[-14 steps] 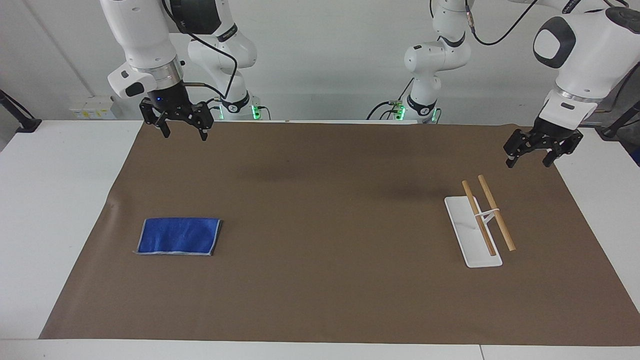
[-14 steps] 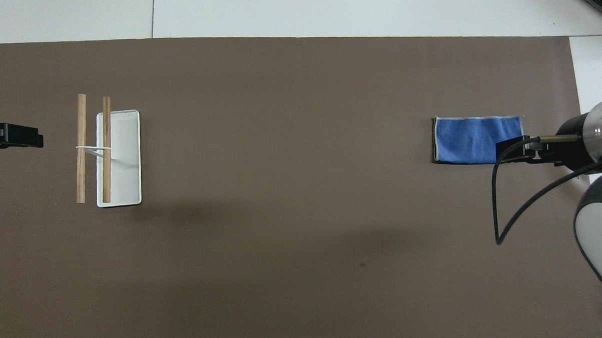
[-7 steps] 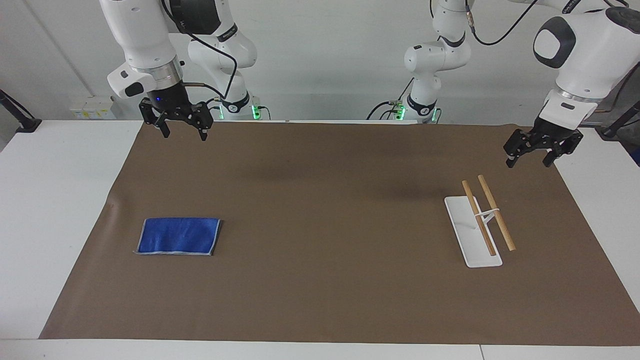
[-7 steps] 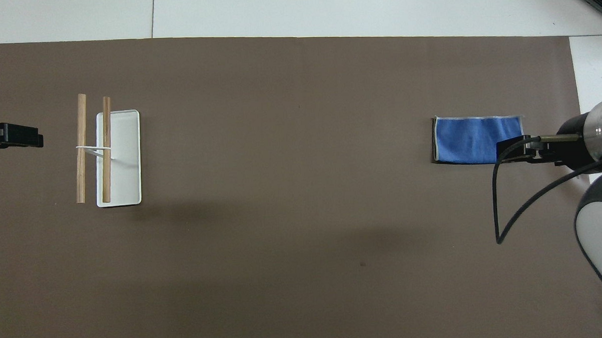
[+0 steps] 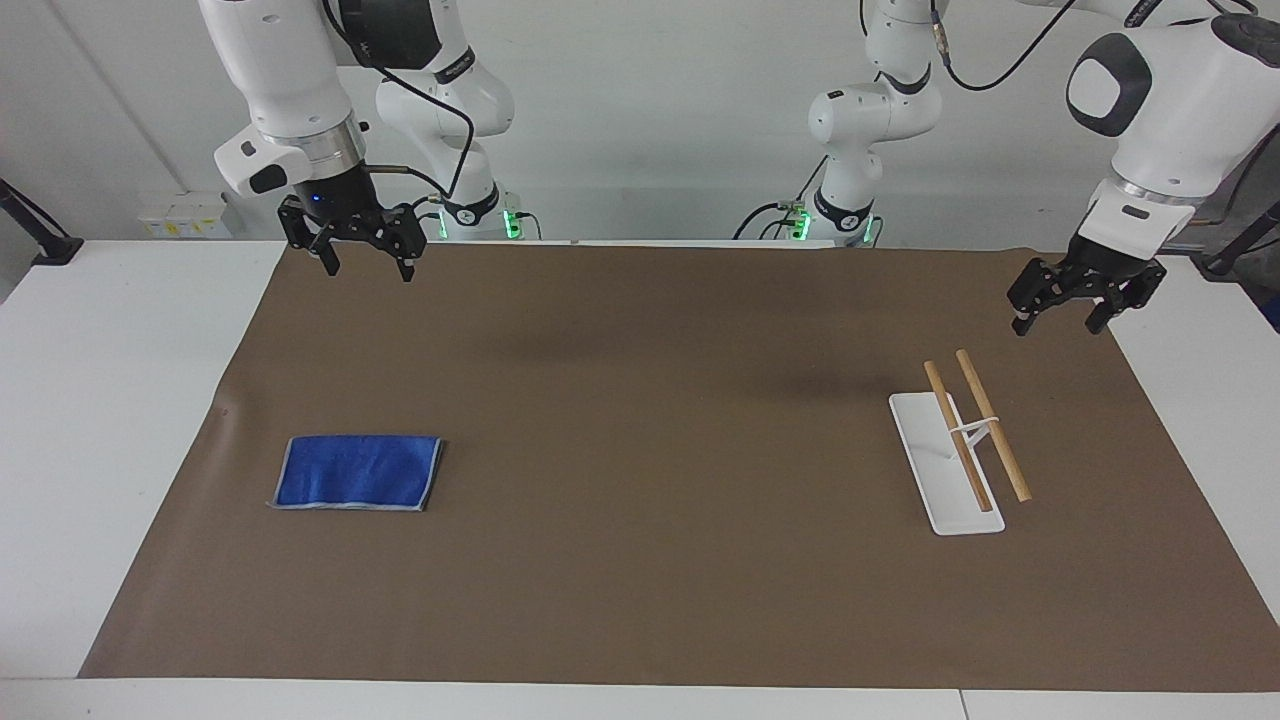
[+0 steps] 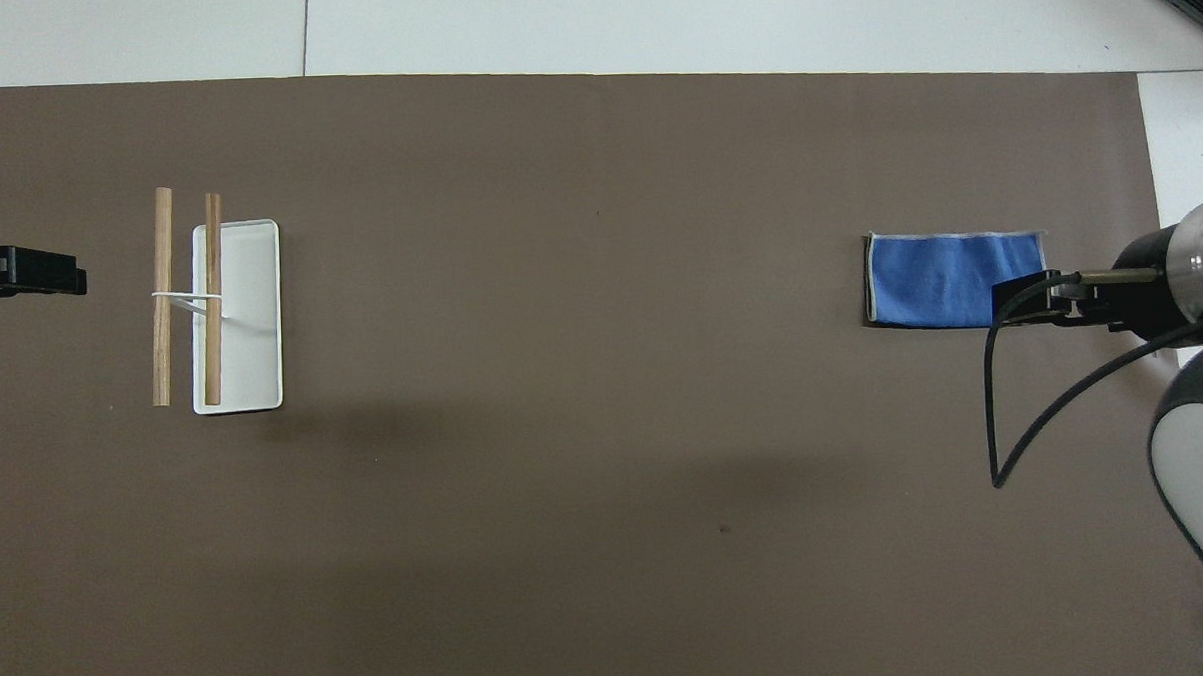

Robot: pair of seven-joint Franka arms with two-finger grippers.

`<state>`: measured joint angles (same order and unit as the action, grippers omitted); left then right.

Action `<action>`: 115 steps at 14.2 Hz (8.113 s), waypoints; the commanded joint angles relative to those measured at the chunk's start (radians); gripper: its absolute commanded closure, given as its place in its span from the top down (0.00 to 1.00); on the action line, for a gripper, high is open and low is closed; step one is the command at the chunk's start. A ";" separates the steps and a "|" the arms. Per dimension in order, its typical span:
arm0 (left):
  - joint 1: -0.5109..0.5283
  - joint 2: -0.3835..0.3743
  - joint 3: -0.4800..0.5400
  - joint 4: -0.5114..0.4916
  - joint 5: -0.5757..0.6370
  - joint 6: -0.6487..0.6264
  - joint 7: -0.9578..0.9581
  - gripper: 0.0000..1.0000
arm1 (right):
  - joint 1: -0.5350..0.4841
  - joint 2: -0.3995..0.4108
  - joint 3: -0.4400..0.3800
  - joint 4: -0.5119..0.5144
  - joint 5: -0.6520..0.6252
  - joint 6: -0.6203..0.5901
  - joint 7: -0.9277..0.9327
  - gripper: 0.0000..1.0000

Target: Right arm passes towel to left arm to hang

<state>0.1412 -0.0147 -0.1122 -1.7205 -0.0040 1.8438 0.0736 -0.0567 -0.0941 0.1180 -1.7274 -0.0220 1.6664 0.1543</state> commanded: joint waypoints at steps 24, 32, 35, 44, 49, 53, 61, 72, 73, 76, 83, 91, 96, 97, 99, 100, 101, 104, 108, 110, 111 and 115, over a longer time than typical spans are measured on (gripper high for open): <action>0.011 -0.045 -0.003 -0.030 -0.010 -0.040 -0.006 1.00 | -0.051 0.010 -0.001 -0.066 0.014 0.148 -0.013 1.00; 0.011 -0.045 -0.003 -0.028 -0.010 -0.035 -0.006 1.00 | -0.126 0.140 -0.001 -0.156 0.013 0.397 -0.096 1.00; 0.011 -0.045 -0.003 -0.030 -0.010 -0.038 -0.006 1.00 | -0.146 0.209 -0.001 -0.158 0.013 0.450 -0.128 1.00; 0.011 -0.045 -0.003 -0.030 -0.010 -0.037 -0.006 1.00 | -0.163 0.385 -0.003 -0.192 0.011 0.694 -0.183 1.00; 0.011 -0.045 -0.003 -0.030 -0.010 -0.037 -0.006 1.00 | -0.167 0.442 -0.003 -0.199 0.011 0.742 -0.188 1.00; 0.011 -0.045 -0.003 -0.028 -0.010 -0.037 -0.006 1.00 | -0.169 0.467 -0.003 -0.210 0.011 0.773 -0.190 1.00; 0.011 -0.045 -0.003 -0.030 -0.010 -0.037 -0.006 1.00 | -0.212 0.461 -0.001 -0.219 0.010 0.754 -0.262 1.00; 0.011 -0.045 -0.003 -0.030 -0.010 -0.037 -0.006 1.00 | -0.206 0.448 0.002 -0.242 0.011 0.727 -0.268 1.00; 0.011 -0.045 -0.003 -0.028 -0.010 -0.037 -0.006 1.00 | -0.207 0.450 0.002 -0.247 0.011 0.736 -0.268 1.00; 0.011 -0.045 -0.003 -0.030 -0.010 -0.037 -0.006 1.00 | -0.207 0.476 0.002 -0.247 0.011 0.776 -0.265 1.00; 0.011 -0.045 -0.003 -0.030 -0.010 -0.037 -0.006 1.00 | -0.210 0.487 0.000 -0.247 0.011 0.793 -0.274 0.29; 0.011 -0.045 -0.003 -0.030 -0.010 -0.037 -0.006 1.00 | -0.207 0.446 0.005 -0.241 0.011 0.780 -0.262 0.00; 0.011 -0.045 -0.003 -0.030 -0.010 -0.037 -0.006 1.00 | -0.155 0.349 0.011 -0.236 0.013 0.721 -0.262 0.00; 0.011 -0.045 -0.003 -0.028 -0.010 -0.037 -0.006 1.00 | -0.132 0.320 0.011 -0.233 0.013 0.704 -0.262 0.00; 0.011 -0.045 -0.003 -0.028 -0.010 -0.037 -0.006 1.00 | -0.074 0.274 0.014 -0.228 0.023 0.670 -0.262 0.00; 0.011 -0.045 -0.003 -0.030 -0.010 -0.037 -0.006 1.00 | -0.048 0.255 0.023 -0.228 0.061 0.659 -0.260 0.00; 0.011 -0.045 -0.003 -0.030 -0.010 -0.037 -0.006 1.00 | -0.025 0.242 0.028 -0.228 0.118 0.656 -0.256 0.00; 0.011 -0.045 -0.003 -0.030 -0.010 -0.037 -0.006 1.00 | 0.049 0.200 0.035 -0.222 0.236 0.651 -0.237 0.00; 0.011 -0.045 -0.003 -0.030 -0.010 -0.037 -0.006 1.00 | 0.129 0.168 0.054 -0.179 0.385 0.642 -0.136 0.00; 0.011 -0.045 -0.003 -0.030 -0.010 -0.037 -0.006 1.00 | 0.129 0.165 0.098 -0.156 0.460 0.644 -0.125 0.00; 0.011 -0.045 -0.003 -0.030 -0.010 -0.037 -0.006 1.00 | 0.129 0.165 0.112 -0.152 0.499 0.644 -0.116 0.00; 0.011 -0.045 -0.003 -0.030 -0.010 -0.037 -0.006 1.00 | 0.129 0.165 0.186 -0.142 0.640 0.662 -0.093 0.00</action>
<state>0.1418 -0.0301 -0.1121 -1.7205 -0.0040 1.8112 0.0730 0.0850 0.0718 0.2724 -1.8798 0.5714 2.3297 0.0363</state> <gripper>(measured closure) 0.000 0.930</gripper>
